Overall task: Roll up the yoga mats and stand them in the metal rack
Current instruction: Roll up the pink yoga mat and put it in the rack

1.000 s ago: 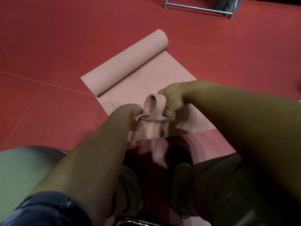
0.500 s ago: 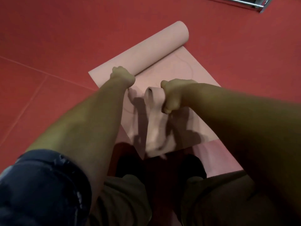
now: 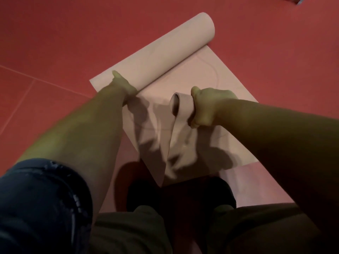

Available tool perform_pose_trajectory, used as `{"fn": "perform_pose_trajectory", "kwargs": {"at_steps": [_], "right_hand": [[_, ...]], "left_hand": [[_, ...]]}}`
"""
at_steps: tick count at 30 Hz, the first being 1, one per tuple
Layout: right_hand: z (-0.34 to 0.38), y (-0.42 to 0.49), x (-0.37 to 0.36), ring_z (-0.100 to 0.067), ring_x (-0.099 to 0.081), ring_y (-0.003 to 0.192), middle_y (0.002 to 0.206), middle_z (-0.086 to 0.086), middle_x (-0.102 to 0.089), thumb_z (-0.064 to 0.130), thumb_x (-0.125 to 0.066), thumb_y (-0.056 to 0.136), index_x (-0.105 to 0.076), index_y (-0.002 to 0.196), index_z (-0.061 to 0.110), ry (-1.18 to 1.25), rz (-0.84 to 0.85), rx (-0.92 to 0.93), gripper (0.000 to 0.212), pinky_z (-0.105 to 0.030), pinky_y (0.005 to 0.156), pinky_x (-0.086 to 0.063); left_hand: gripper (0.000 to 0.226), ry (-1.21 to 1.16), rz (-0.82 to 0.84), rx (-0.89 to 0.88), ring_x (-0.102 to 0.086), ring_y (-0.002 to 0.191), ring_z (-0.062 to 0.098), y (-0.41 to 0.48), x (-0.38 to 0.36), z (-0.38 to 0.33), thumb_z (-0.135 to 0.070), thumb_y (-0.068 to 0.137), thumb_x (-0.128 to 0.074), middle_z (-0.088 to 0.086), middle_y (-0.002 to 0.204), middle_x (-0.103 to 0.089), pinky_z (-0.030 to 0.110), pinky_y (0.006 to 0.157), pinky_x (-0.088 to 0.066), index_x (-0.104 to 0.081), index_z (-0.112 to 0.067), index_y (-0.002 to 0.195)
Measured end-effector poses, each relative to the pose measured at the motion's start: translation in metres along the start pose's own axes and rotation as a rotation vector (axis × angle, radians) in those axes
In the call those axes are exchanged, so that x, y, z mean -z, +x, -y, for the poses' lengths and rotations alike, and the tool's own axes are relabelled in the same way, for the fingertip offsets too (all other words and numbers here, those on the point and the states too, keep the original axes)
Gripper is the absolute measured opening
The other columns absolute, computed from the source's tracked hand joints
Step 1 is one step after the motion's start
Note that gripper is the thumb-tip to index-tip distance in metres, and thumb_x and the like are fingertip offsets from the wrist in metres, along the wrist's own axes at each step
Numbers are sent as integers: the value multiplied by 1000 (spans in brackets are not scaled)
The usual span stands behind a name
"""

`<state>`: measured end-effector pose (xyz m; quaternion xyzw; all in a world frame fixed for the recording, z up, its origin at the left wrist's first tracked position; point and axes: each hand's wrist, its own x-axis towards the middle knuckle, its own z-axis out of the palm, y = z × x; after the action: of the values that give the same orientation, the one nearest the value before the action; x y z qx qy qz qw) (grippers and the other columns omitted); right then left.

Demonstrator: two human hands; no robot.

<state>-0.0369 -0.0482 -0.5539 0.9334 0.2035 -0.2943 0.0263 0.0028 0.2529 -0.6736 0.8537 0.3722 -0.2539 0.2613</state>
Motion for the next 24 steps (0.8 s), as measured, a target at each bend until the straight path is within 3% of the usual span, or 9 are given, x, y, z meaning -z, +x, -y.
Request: {"fn": "perform_pose_trajectory", "kwargs": {"at_steps": [2, 3, 6, 8, 12, 15, 19, 21, 24], "right_hand": [[3, 0, 1, -31, -63, 91, 90, 4, -57, 51, -87, 72, -42, 114, 23, -1, 8, 1, 68, -35, 61, -40], [5, 1, 1, -31, -63, 91, 89, 4, -56, 50, -87, 72, -41, 114, 23, -2, 8, 1, 68, -36, 63, -41], [8, 4, 1, -31, -61, 92, 89, 4, -54, 49, -86, 71, -41, 113, 22, -8, 1, 7, 67, -38, 67, -43], [10, 3, 1, -30, -58, 92, 91, 4, -52, 49, -86, 72, -39, 112, 22, -16, -3, 18, 67, -37, 68, -41], [8, -3, 0, -29, -54, 93, 98, 3, -53, 48, -84, 75, -39, 117, 23, -27, 24, 20, 66, -37, 68, -40], [3, -7, -2, -29, -56, 92, 91, 5, -50, 49, -86, 74, -40, 112, 24, -2, 70, 5, 64, -37, 70, -42], [-4, -12, -5, -26, -63, 94, 92, 6, -59, 52, -87, 72, -55, 110, 25, -21, 202, 23, 57, -35, 67, -43], [-5, -16, -2, -24, -67, 92, 95, 6, -67, 53, -87, 70, -67, 107, 27, -36, 243, 55, 50, -32, 61, -41], [-1, -25, 6, -25, -64, 88, 97, 5, -68, 53, -81, 73, -62, 93, 34, -109, 121, 181, 33, -30, 58, -37]], "left_hand": [[136, 115, 5, -1, -46, 145, 39, -1, -4, 0, -37, 75, -79, 19, 167, -33, 44, 118, -44, 17, -16, 169], [128, 129, -39, -33, -51, 141, 39, -3, -5, -3, -41, 73, -78, 21, 162, -42, 45, 116, -47, 0, -11, 170], [81, 210, -328, -186, -57, 134, 41, -19, -6, -16, -51, 85, -76, 20, 144, -60, 47, 106, -50, -49, -9, 149], [98, 304, -406, -249, -46, 141, 41, -25, -13, -23, -60, 79, -84, 20, 150, -51, 49, 112, -43, -41, -12, 152], [155, 429, -141, -135, -18, 159, 45, -21, -40, -15, -62, 61, -95, 18, 175, -11, 59, 125, -24, 5, -17, 170], [164, 577, -95, -104, -27, 154, 45, -24, -53, -6, -70, 48, -93, 23, 166, -30, 63, 119, -35, 4, -18, 169], [79, 728, -286, -316, -52, 128, 41, -44, -71, -8, -54, 71, -76, 16, 134, -63, 44, 107, -43, -56, -15, 136], [45, 685, -386, -417, -55, 119, 40, -60, -68, -13, -35, 75, -70, 14, 115, -70, 44, 95, -44, -64, -17, 117], [26, 548, -466, -629, -55, 114, 41, -80, -38, -46, -19, 78, -65, 11, 101, -70, 43, 76, -47, -63, -17, 104]]}}
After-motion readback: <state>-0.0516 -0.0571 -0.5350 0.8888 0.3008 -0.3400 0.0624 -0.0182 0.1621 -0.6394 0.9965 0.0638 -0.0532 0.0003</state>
